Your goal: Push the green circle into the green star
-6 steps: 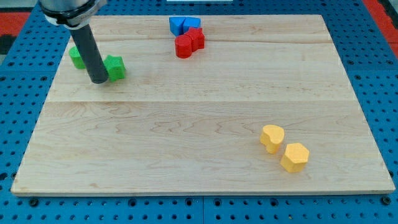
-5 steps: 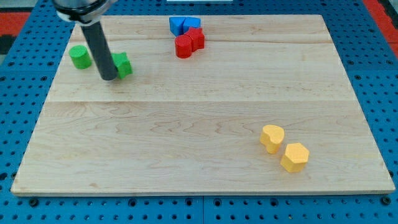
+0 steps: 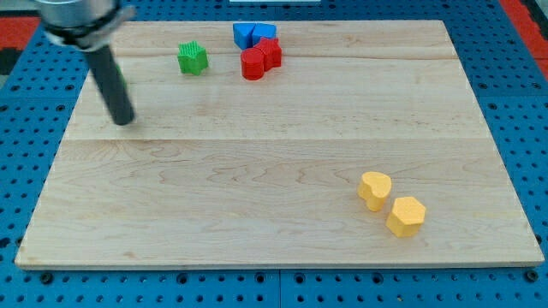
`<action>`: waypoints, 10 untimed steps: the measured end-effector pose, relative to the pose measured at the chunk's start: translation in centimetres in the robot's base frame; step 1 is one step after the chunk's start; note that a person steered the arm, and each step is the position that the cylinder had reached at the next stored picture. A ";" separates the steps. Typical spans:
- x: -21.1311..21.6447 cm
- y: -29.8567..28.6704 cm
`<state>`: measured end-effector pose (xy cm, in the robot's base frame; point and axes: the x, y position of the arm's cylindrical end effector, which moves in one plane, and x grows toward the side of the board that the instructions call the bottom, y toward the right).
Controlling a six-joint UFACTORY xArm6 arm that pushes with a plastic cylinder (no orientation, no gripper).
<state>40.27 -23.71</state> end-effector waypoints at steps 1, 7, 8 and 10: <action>-2.4 -3.0; -13.4 3.3; -11.8 5.1; -5.4 13.8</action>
